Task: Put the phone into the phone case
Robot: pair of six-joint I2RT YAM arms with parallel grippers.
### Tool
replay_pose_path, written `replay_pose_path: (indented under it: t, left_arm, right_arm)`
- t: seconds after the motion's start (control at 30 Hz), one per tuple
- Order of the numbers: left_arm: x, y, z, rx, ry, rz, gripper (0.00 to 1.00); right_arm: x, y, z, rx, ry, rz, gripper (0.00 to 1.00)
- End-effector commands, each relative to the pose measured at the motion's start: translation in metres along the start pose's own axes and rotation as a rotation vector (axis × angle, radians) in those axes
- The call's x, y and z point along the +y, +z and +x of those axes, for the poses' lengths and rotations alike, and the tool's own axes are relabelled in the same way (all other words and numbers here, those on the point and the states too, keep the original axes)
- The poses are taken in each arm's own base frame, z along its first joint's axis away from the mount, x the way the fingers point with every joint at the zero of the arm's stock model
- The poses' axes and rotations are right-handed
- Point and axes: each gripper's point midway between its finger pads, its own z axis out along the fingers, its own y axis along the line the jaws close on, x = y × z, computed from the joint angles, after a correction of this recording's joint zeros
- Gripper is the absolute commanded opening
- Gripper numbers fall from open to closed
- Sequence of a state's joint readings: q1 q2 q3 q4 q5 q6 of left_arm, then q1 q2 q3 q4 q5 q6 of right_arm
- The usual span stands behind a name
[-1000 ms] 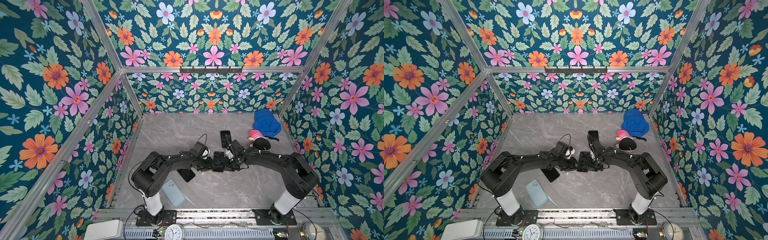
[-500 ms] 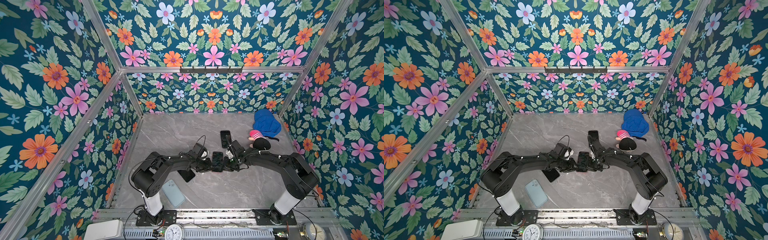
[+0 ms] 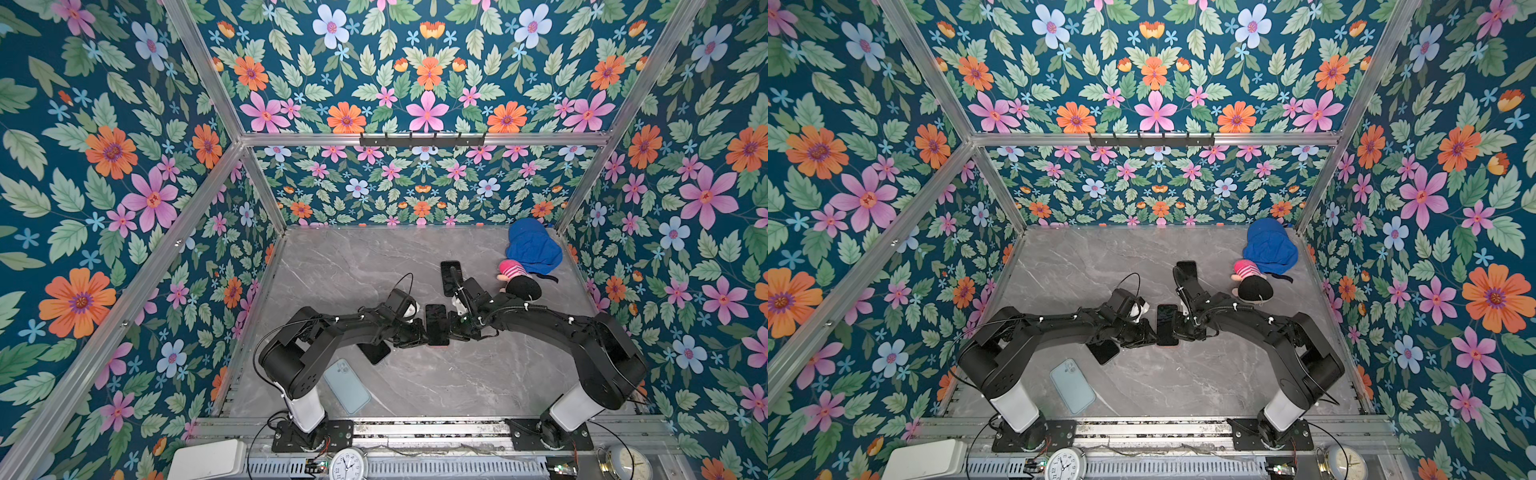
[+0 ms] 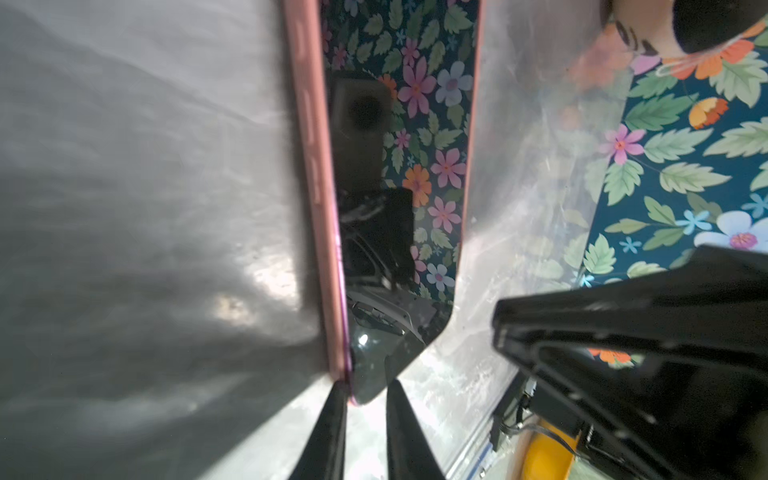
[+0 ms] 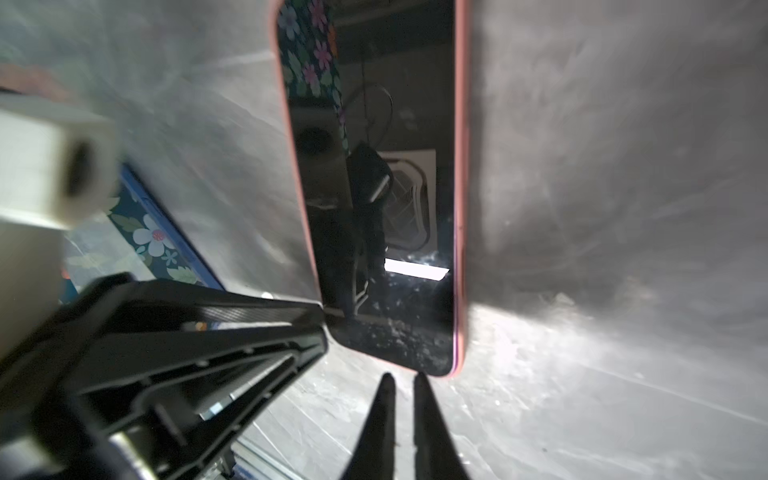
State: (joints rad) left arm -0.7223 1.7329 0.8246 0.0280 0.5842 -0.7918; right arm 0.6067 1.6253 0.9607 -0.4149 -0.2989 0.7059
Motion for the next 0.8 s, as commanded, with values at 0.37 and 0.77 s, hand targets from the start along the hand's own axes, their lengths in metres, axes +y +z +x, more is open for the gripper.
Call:
replay_pose_path:
  t: [0.37, 0.77]
  left_arm:
    - [0.017, 0.009, 0.021, 0.087, 0.017, -0.103, 0.22]
    - [0.009, 0.003, 0.006, 0.049, 0.032, -0.132, 0.12]
  right_arm:
    - [-0.017, 0.026, 0.013, 0.072, 0.002, 0.05, 0.33]
    - [-0.022, 0.013, 0.008, 0.036, -0.016, 0.111, 0.35]
